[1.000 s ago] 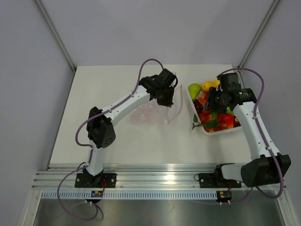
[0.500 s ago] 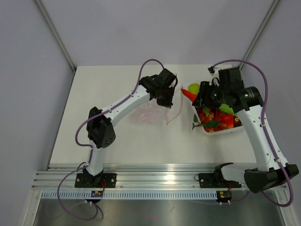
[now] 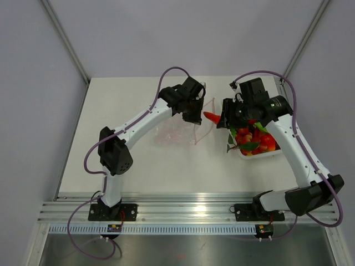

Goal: Place the food in the zip-top bag and seal the zipper
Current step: Place the fake vegetable in the zipper food storage bag.

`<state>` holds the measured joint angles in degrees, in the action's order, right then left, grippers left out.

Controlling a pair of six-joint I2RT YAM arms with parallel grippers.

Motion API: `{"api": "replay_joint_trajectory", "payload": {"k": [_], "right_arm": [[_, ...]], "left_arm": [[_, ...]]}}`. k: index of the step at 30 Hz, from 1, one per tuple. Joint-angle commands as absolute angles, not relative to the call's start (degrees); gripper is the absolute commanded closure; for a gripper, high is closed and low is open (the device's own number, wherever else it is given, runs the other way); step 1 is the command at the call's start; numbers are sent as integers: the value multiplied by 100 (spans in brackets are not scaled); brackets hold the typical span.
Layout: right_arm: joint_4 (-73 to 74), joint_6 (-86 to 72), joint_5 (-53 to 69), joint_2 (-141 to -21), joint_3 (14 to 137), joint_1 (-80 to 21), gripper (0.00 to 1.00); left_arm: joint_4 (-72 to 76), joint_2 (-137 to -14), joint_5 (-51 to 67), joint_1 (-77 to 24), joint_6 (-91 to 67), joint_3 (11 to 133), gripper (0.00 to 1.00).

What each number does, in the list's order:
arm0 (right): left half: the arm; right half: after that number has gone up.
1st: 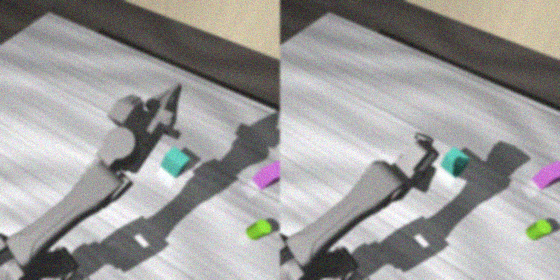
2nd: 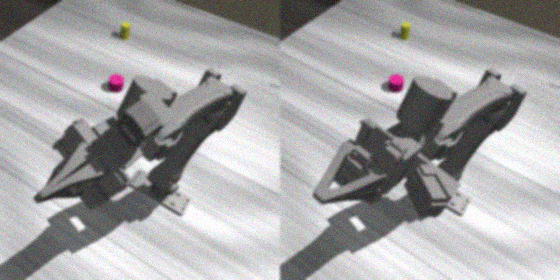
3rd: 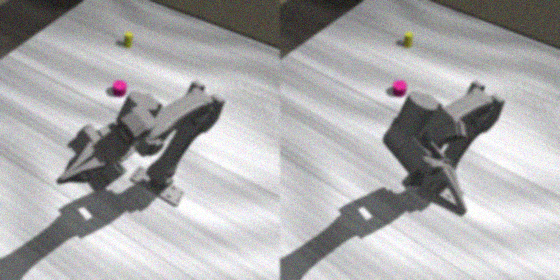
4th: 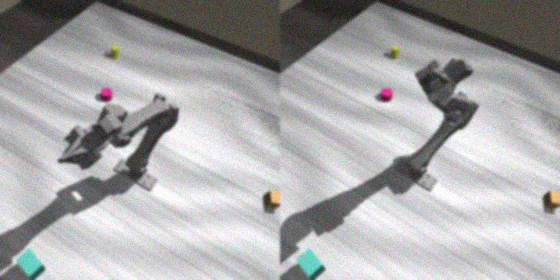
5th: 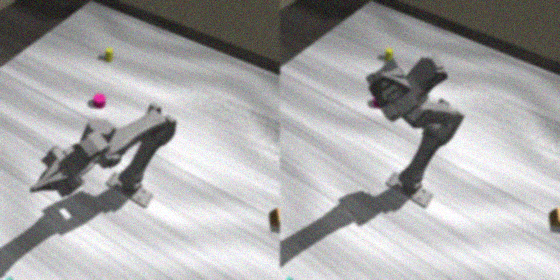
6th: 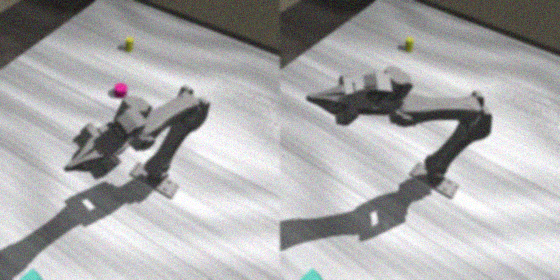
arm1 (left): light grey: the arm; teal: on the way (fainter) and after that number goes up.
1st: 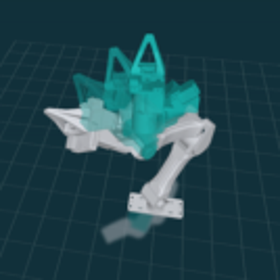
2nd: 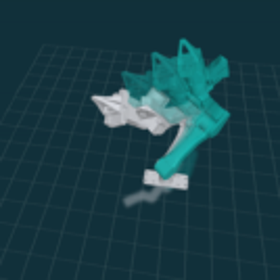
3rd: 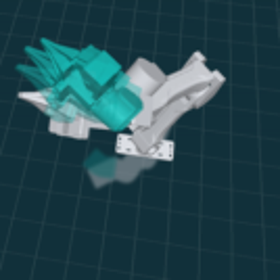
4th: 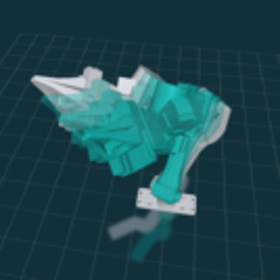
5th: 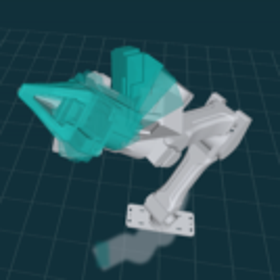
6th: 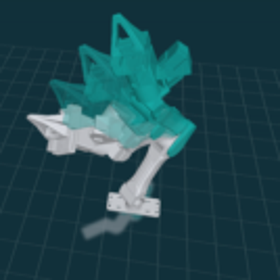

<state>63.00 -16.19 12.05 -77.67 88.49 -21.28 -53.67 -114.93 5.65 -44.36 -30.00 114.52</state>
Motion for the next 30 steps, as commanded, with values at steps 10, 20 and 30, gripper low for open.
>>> {"api": "replay_joint_trajectory", "payload": {"k": [10,20,30], "right_arm": [[5713,-2144,976,-8507,9105,-2417,75],[5406,-2628,703,-9044,9554,-2645,29],[5475,-2558,229,-8500,9431,-2690,17]], "left_arm": [[-4878,-10828,1063,-4403,-3006,11206,100],[-4729,-10679,1248,-4412,-3059,11057,100],[-4702,-10714,1257,-4360,-3102,11039,100]]}}
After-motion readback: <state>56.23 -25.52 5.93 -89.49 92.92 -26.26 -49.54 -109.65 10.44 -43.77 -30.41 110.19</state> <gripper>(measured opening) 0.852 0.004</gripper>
